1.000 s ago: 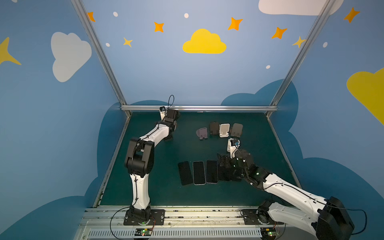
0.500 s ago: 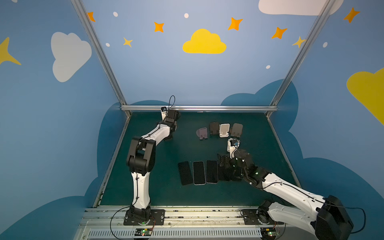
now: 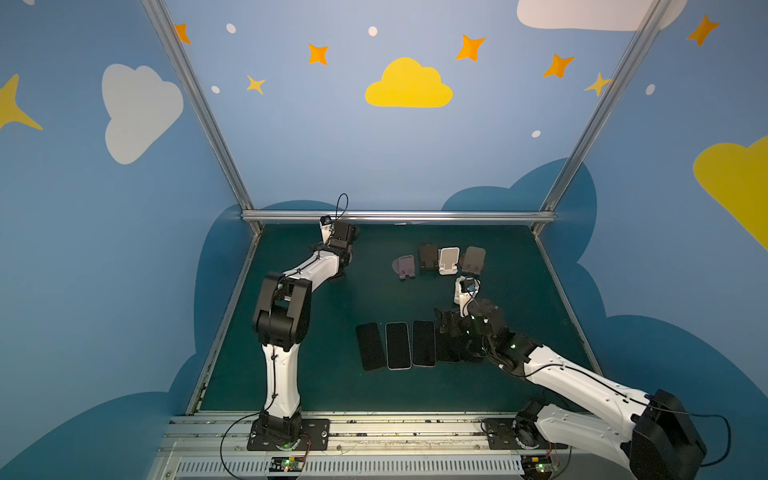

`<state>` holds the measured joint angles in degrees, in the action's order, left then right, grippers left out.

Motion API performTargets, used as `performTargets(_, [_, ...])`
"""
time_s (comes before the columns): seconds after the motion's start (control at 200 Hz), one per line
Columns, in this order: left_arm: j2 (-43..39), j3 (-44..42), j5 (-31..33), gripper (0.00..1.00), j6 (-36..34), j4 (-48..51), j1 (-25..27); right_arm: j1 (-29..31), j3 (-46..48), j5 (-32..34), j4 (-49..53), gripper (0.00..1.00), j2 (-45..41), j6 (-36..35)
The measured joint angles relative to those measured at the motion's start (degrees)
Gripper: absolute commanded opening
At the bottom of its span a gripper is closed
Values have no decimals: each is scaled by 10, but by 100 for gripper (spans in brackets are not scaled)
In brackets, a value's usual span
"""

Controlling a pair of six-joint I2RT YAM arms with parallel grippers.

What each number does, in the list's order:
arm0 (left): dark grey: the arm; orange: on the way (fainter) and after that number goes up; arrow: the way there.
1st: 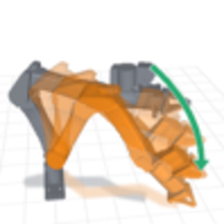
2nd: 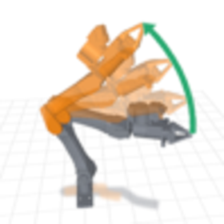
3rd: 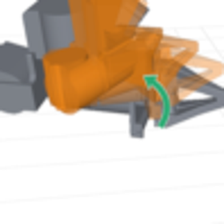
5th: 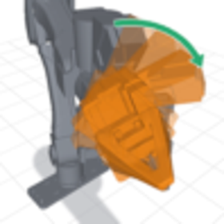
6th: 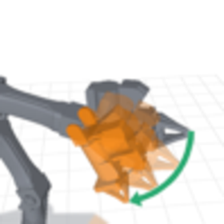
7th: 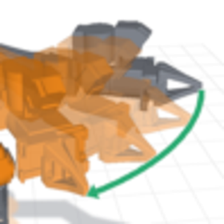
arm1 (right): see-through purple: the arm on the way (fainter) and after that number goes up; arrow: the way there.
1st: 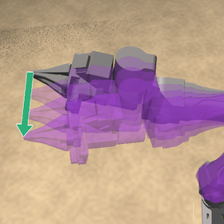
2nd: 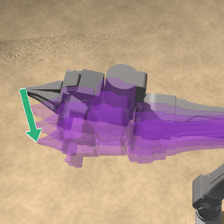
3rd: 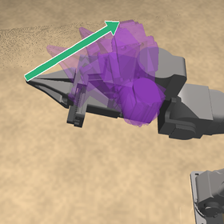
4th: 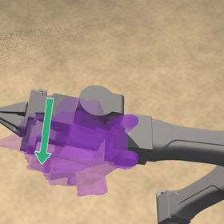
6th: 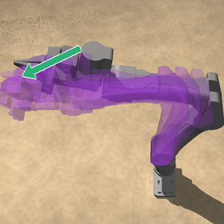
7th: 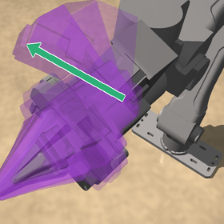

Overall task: Remove the phone from the phone stand
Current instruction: 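Lower the left gripper and close it on the dark phone's top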

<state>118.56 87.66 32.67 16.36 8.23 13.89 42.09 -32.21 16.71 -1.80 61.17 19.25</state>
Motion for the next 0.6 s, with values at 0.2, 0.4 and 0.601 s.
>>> performTargets(0.2, [0,0,-5,80,3,0,-2,0,0,-2,4,91,0,3])
performTargets(0.4, [0,0,-7,76,1,0,-2,0,-2,-12,14,91,4,13])
performTargets(0.601, [0,0,-10,74,-1,0,-1,0,-3,-18,21,91,4,16])
